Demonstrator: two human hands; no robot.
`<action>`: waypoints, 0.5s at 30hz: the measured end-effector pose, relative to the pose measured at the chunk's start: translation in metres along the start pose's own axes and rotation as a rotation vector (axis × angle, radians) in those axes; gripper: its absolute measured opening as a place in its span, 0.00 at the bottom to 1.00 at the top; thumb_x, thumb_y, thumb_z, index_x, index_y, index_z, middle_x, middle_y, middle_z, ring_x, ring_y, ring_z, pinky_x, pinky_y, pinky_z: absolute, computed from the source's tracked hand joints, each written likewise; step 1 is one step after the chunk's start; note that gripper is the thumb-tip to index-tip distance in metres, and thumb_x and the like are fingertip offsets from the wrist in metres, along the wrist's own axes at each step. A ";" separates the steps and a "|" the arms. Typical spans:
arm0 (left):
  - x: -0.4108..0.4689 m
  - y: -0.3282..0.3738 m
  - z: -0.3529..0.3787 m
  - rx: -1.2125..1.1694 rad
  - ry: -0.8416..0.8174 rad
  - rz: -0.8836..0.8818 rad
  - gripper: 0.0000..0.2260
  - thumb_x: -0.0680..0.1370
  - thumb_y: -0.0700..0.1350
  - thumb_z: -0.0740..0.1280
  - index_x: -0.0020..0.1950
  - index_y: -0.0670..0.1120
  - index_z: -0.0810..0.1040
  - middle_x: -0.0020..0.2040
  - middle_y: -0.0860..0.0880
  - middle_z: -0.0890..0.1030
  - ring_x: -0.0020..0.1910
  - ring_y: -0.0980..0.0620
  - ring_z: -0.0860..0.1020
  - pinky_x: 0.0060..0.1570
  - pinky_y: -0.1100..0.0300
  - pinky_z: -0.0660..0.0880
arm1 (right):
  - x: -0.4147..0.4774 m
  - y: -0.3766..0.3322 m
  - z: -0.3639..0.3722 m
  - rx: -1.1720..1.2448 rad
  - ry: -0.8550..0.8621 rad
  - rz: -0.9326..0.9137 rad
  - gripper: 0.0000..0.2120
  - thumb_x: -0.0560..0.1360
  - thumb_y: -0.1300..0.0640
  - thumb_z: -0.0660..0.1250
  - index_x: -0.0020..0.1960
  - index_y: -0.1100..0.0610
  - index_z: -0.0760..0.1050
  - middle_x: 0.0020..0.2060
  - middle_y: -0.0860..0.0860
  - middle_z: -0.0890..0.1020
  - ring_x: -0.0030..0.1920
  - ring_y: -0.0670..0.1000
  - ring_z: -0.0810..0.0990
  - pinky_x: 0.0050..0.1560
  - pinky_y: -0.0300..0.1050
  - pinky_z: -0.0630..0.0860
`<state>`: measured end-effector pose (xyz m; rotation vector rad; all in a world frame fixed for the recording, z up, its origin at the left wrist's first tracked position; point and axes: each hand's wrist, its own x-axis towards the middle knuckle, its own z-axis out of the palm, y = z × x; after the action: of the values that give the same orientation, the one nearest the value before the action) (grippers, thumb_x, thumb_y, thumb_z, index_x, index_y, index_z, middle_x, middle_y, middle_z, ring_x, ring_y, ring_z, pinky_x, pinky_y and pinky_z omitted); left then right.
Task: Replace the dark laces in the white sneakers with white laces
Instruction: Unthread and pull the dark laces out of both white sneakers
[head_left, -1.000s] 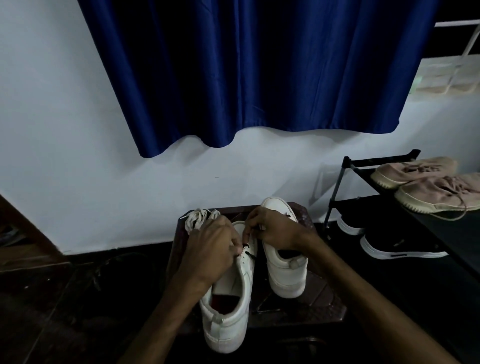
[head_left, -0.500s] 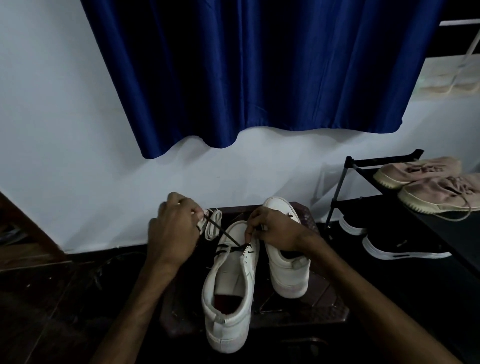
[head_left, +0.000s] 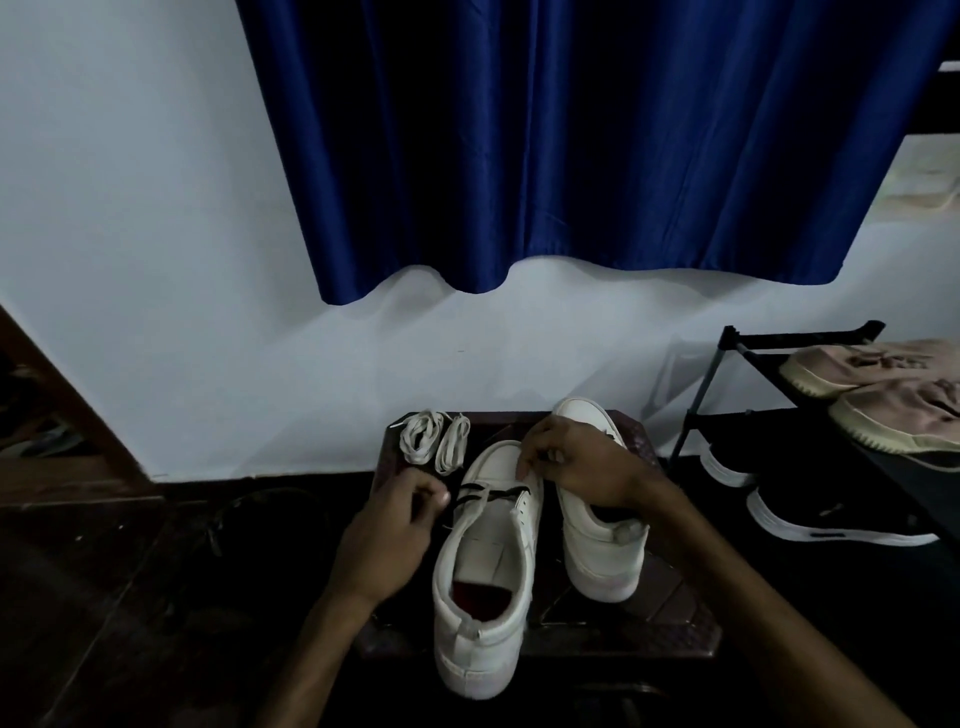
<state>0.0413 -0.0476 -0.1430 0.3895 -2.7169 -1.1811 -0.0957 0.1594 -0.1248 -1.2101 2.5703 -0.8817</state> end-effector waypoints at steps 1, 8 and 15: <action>-0.005 0.006 0.000 -0.033 0.017 0.004 0.07 0.76 0.60 0.66 0.45 0.58 0.76 0.49 0.59 0.80 0.51 0.59 0.78 0.54 0.54 0.75 | 0.000 -0.001 -0.001 0.026 0.028 0.029 0.11 0.74 0.64 0.66 0.46 0.52 0.84 0.48 0.48 0.80 0.48 0.44 0.78 0.52 0.44 0.75; -0.037 0.033 0.015 0.061 0.067 0.095 0.08 0.72 0.53 0.70 0.47 0.55 0.73 0.47 0.58 0.74 0.48 0.58 0.75 0.44 0.62 0.69 | -0.007 -0.053 0.008 -0.074 -0.025 0.083 0.06 0.75 0.51 0.69 0.48 0.52 0.83 0.45 0.45 0.81 0.45 0.42 0.78 0.49 0.40 0.75; -0.041 0.038 0.018 0.066 0.225 0.009 0.07 0.73 0.43 0.68 0.47 0.52 0.74 0.47 0.57 0.68 0.45 0.55 0.71 0.39 0.66 0.59 | -0.001 -0.062 0.021 -0.251 0.019 0.213 0.06 0.70 0.52 0.67 0.44 0.50 0.81 0.45 0.47 0.81 0.50 0.50 0.80 0.51 0.51 0.78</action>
<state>0.0689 0.0021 -0.1291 0.4860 -2.5645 -0.9815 -0.0464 0.1198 -0.1061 -0.9606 2.8238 -0.5430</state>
